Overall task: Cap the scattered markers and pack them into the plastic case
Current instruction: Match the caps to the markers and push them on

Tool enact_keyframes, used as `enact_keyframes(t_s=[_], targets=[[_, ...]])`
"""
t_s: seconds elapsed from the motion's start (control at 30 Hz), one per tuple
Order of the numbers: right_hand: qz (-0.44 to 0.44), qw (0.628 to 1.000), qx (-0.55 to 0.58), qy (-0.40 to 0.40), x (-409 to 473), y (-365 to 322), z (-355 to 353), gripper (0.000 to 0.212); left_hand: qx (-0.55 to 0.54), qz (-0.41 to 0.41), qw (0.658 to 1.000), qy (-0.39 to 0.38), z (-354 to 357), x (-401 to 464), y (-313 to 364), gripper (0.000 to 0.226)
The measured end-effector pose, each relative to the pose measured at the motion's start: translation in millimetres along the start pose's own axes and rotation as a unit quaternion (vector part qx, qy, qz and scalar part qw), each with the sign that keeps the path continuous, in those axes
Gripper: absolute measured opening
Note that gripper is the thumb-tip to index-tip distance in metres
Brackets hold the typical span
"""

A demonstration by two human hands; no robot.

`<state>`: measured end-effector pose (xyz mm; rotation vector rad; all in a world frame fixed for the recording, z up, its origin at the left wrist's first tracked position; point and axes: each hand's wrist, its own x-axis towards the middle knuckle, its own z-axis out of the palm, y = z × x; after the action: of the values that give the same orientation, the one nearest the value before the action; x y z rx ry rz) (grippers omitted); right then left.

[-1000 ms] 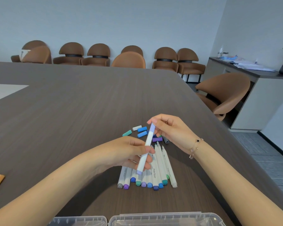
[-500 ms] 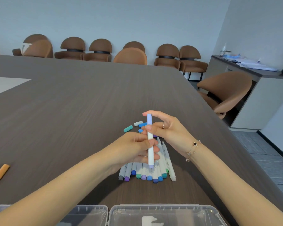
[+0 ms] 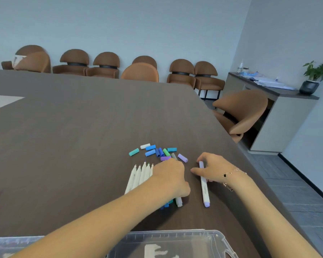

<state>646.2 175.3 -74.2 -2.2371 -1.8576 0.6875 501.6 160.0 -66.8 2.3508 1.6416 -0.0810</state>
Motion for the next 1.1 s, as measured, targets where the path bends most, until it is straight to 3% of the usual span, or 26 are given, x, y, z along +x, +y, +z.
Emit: enact_keyframes(t_s=[0.07, 0.2, 0.37, 0.53, 0.67, 0.83, 0.93, 1.03, 1.1], targets=[[0.004, 1.0, -0.02, 0.015, 4.2, -0.1, 1.6, 0.036, 0.005, -0.013, 1.0, -0.003, 2.1, 4.0, 5.2, 0.019], [-0.011, 0.997, -0.023, 0.078, 7.3, 0.4, -1.9, 0.035, 0.014, -0.044, 0.999, 0.013, 5.4, 9.0, 4.6, 0.035], [-0.133, 0.98, 0.014, 0.148, 20.8, -17.9, -6.3, 0.024, 0.027, -0.047, 0.998, 0.019, 6.4, 3.9, -6.0, 0.029], [-0.284, 0.955, -0.063, 0.063, 65.8, -79.2, -3.0, 0.023, -0.066, -0.055, 0.996, -0.019, -2.7, -3.8, -19.4, 0.015], [-0.321, 0.941, -0.106, -0.015, 102.7, -115.3, 21.2, 0.028, -0.146, -0.067, 0.986, -0.033, -19.0, -14.4, -46.9, 0.036], [-0.313, 0.941, -0.124, 0.022, 113.6, -125.6, 39.0, 0.017, -0.156, -0.093, 0.983, -0.022, -38.5, -26.4, -83.6, 0.034], [-0.281, 0.954, 0.074, 0.071, 97.5, -109.8, 30.3, 0.014, -0.193, -0.087, 0.977, -0.007, -40.8, -33.7, -94.2, 0.029], [-0.218, 0.915, 0.337, 0.045, 59.8, -80.2, 11.9, 0.021, -0.283, -0.065, 0.957, 0.018, -34.3, -34.0, -97.4, 0.023], [-0.191, 0.889, 0.416, 0.023, 30.4, -58.1, 5.3, 0.023, -0.346, -0.043, 0.937, 0.019, -29.6, -34.7, -92.5, 0.023]])
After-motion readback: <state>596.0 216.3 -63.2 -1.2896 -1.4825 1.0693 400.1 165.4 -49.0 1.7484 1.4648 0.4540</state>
